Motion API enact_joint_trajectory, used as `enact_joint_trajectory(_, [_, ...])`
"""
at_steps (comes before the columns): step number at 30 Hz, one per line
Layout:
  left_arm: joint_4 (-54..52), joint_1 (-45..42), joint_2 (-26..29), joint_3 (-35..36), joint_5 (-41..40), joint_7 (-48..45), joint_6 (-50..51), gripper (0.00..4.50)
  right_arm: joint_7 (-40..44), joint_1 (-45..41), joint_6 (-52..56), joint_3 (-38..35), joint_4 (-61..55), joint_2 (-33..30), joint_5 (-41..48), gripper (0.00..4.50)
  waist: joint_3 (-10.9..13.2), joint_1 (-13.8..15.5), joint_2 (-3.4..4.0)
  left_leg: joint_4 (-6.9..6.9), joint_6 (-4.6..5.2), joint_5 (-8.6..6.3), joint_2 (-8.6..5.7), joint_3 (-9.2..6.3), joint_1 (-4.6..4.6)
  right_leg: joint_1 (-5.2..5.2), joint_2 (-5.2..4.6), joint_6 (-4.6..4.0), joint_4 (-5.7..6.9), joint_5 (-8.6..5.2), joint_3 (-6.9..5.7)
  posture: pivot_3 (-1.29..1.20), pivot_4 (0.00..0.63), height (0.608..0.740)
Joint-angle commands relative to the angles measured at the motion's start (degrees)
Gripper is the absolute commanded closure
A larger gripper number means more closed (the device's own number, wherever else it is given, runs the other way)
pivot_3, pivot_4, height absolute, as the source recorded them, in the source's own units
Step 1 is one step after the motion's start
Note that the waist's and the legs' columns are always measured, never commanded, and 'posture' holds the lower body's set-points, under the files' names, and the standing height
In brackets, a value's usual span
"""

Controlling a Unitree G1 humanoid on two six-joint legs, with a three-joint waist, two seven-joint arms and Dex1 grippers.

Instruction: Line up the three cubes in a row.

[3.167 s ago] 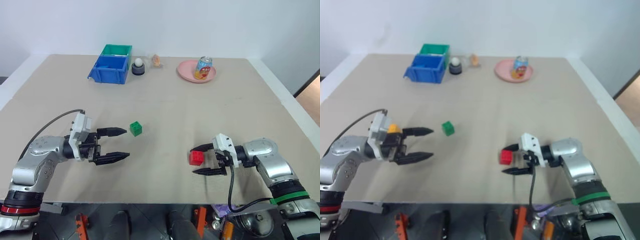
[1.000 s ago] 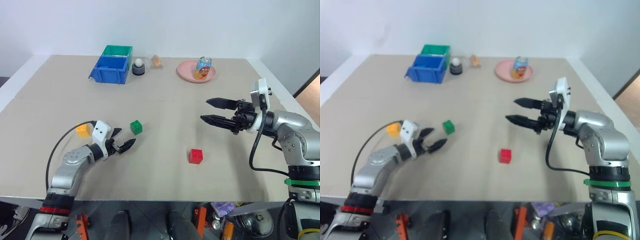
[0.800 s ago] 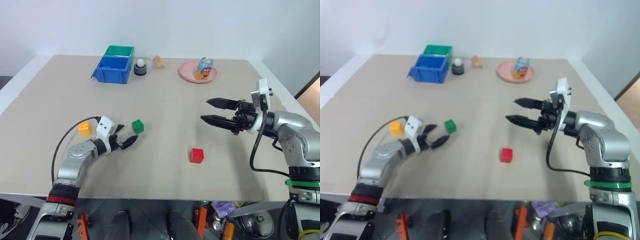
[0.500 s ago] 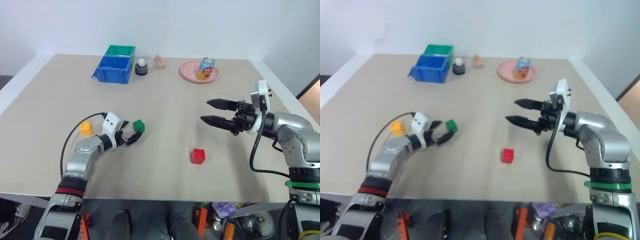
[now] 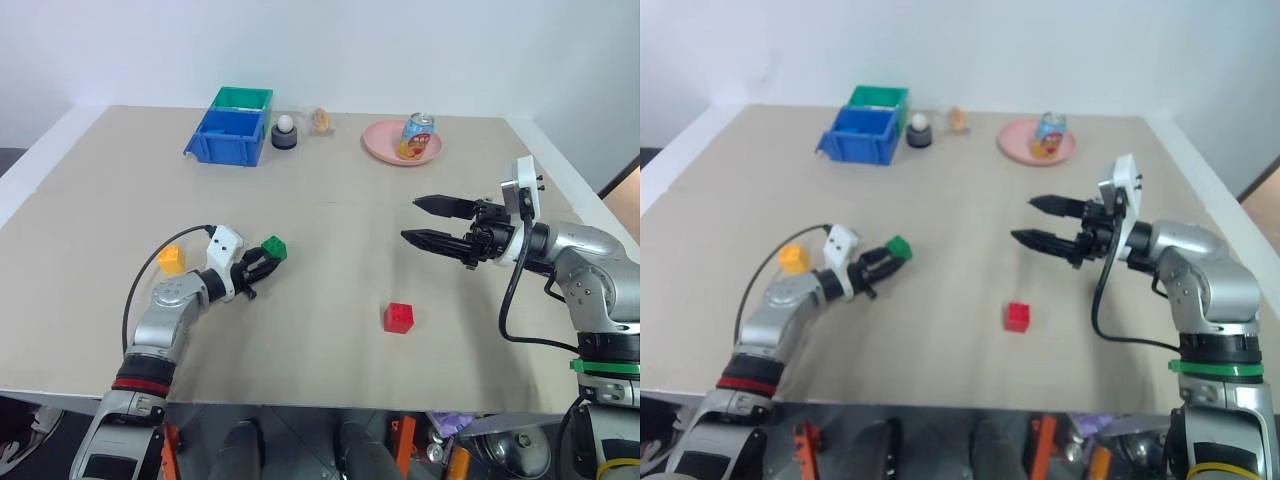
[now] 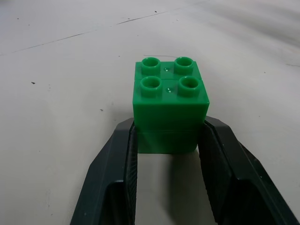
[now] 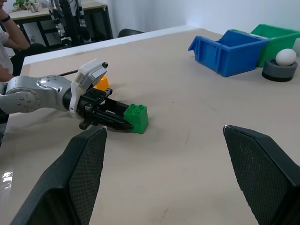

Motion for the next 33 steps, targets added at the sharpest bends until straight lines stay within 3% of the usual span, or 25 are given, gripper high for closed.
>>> enact_joint_trajectory(1, [-2.1, 0.1, 0.7, -0.8, 0.0, -1.9, -0.4, 3.23, 0.5, -1.4, -0.8, -0.7, -0.4, -1.0, 0.2, 0.40, 0.0, 0.0, 0.00, 0.00, 0.00, 0.00, 0.00, 0.00, 0.00, 0.00, 0.00, 0.00, 0.00, 0.00, 0.00, 0.00, 0.150, 0.740])
enact_joint_trajectory(8, [-8.6, 0.7, 4.0, -2.3, -4.8, -16.0, -2.8, 3.23, 1.4, -2.2, 0.4, -0.6, -0.9, -1.7, 1.1, 0.40, 0.0, -0.2, 0.00, -0.16, 0.00, 0.00, 0.02, 0.01, -0.04, -0.11, 0.01, -0.08, -0.01, -0.08, 0.00, 0.00, 0.150, 0.740])
enact_joint_trajectory(14, [-8.3, 0.1, 7.4, -5.5, -5.2, -27.2, -5.9, 3.23, 7.4, 0.6, 4.5, -0.6, -8.7, -5.5, 5.7, 0.40, 0.0, -0.2, 0.01, -0.27, 0.00, -0.02, 0.06, 0.00, -0.04, -0.15, 0.07, -0.12, 0.00, -0.22, 0.00, 0.00, 0.150, 0.740])
enact_joint_trajectory(33, [0.3, -2.1, 4.6, -11.2, -2.0, -35.7, -15.1, 3.23, 9.4, 12.3, 4.9, -2.9, -19.2, -11.0, 9.8, 0.40, 0.0, -0.2, 0.00, -0.18, -0.05, -0.07, 0.07, 0.01, -0.05, -0.11, 0.05, -0.10, 0.00, -0.28, 0.00, 0.00, 0.150, 0.740])
